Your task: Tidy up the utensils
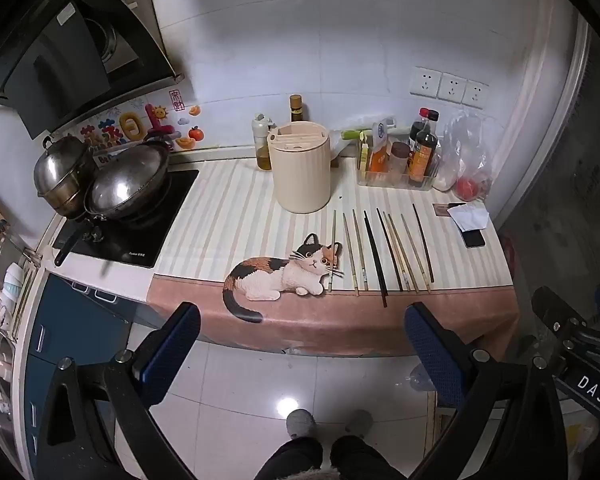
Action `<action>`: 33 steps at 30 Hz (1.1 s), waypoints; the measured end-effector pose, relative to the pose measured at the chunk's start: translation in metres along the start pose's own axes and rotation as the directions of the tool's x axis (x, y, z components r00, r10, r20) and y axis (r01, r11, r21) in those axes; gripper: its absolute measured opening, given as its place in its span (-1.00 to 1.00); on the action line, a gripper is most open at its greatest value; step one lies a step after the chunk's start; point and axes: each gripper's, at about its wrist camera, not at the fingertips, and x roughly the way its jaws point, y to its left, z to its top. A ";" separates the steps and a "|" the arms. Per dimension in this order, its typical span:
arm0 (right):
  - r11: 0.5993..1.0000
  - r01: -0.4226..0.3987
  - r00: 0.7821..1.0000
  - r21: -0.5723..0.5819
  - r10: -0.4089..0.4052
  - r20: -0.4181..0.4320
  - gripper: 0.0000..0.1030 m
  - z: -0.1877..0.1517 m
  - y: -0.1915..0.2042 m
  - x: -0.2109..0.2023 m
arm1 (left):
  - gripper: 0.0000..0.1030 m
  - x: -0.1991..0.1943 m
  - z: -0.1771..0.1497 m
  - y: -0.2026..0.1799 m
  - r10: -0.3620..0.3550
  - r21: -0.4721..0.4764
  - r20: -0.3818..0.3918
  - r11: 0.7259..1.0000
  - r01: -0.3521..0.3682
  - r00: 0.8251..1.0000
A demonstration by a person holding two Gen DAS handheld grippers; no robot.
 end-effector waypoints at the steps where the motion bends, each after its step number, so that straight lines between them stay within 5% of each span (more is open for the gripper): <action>1: 1.000 -0.006 1.000 0.005 0.006 0.009 1.00 0.000 -0.001 0.000 | 1.00 0.000 0.000 0.000 0.004 0.002 0.001 1.000 -0.004 1.000; 33: 1.000 -0.011 1.000 0.009 0.011 0.015 1.00 0.004 -0.004 -0.002 | 1.00 -0.001 0.004 -0.002 -0.012 -0.010 0.006 1.000 0.012 1.000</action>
